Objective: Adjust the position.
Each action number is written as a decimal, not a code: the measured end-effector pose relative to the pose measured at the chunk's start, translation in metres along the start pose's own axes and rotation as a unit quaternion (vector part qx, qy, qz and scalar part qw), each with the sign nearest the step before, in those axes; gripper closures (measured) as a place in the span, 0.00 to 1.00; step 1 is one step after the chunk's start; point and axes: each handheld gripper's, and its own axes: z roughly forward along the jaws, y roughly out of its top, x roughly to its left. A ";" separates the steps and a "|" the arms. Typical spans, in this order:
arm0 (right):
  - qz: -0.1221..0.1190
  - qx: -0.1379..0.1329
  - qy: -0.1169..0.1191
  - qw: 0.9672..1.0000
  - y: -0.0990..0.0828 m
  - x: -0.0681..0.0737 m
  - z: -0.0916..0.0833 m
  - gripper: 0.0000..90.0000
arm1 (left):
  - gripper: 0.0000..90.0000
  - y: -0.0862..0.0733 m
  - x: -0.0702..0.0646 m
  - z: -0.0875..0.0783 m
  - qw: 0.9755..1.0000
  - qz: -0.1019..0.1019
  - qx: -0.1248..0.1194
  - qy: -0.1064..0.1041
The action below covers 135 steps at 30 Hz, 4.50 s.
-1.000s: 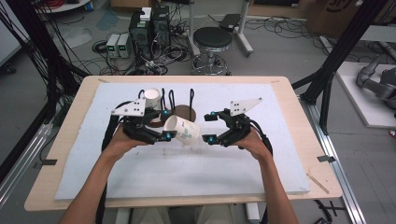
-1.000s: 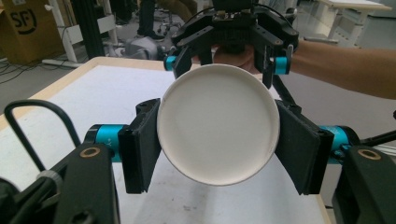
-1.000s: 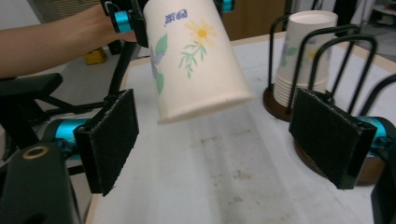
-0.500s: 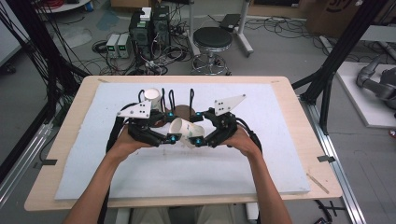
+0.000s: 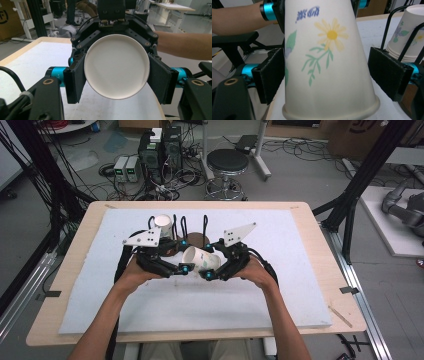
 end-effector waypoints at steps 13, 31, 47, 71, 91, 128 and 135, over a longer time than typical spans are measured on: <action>-0.012 0.017 0.008 1.000 0.000 0.003 0.003 0.31 | 0.40 0.000 0.000 -0.002 1.000 0.002 0.001 -0.009; -0.010 0.024 -0.001 1.000 0.000 0.003 -0.007 0.34 | 0.16 -0.002 -0.001 -0.007 1.000 0.007 0.017 0.005; -0.001 0.204 -0.066 0.977 0.016 0.013 0.002 0.34 | 0.17 0.009 0.002 -0.013 0.973 0.032 0.227 0.011; -0.030 0.341 -0.068 0.937 0.040 0.024 0.030 0.34 | 0.17 0.014 0.003 0.026 0.934 0.062 0.350 -0.024; -0.027 0.340 -0.067 0.938 0.039 0.022 0.030 0.34 | 0.28 0.012 0.002 0.043 0.937 0.056 0.344 -0.039; -0.036 0.268 -0.069 0.960 0.043 0.020 0.020 0.16 | 0.41 0.004 0.002 0.039 0.936 0.057 0.346 -0.023; -0.032 0.208 -0.069 0.975 0.045 0.020 0.005 0.17 | 0.41 0.004 -0.002 0.028 0.962 0.047 0.269 -0.010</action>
